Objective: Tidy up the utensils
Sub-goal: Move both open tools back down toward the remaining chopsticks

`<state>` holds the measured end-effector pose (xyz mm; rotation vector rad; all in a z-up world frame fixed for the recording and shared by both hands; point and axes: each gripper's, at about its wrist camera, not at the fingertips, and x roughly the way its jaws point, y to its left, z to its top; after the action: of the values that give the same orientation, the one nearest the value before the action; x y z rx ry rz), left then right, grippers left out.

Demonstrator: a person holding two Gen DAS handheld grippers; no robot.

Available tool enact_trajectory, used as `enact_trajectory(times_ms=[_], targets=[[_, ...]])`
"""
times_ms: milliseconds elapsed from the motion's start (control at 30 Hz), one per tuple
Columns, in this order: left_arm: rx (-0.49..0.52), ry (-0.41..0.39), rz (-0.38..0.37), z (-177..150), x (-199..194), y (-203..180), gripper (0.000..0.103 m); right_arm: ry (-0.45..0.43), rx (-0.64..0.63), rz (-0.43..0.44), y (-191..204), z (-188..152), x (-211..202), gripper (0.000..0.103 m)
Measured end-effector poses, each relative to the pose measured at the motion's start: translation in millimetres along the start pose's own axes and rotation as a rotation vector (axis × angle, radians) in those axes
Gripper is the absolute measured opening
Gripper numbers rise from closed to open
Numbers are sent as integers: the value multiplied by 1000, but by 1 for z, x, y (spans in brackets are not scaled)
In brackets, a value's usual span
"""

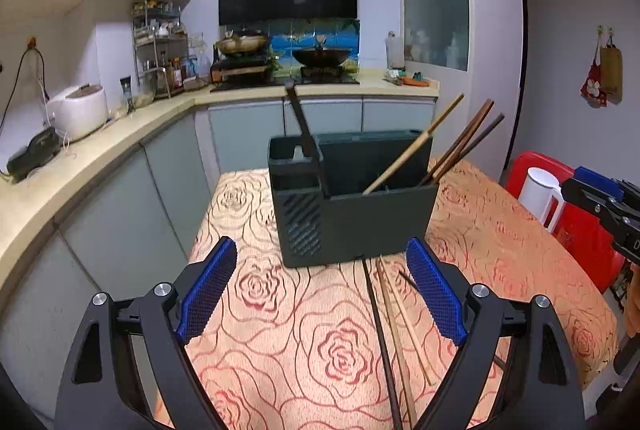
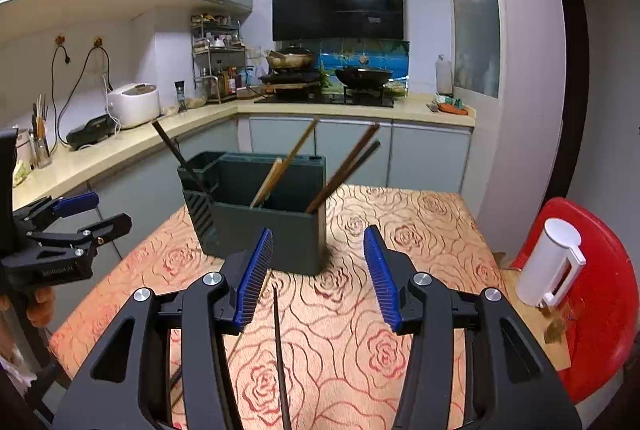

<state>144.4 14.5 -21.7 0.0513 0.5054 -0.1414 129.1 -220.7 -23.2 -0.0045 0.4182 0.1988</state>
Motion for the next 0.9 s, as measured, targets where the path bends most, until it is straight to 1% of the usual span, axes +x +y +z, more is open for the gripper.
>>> enact_trajectory(times_ms=[300, 467, 533, 633, 900], targets=[[-46, 76, -3, -36, 13, 13, 84, 75, 47, -43, -11, -40, 10, 48], [-80, 120, 1, -54, 21, 21, 84, 87, 33, -88, -10, -56, 13, 48], [-89, 138, 3, -63, 23, 24, 84, 93, 26, -92, -10, -62, 13, 49], [-104, 165, 0, -74, 27, 27, 84, 102, 17, -98, -8, -72, 13, 54], [-110, 205, -14, -101, 28, 25, 84, 145, 15, -90, -7, -96, 15, 54]])
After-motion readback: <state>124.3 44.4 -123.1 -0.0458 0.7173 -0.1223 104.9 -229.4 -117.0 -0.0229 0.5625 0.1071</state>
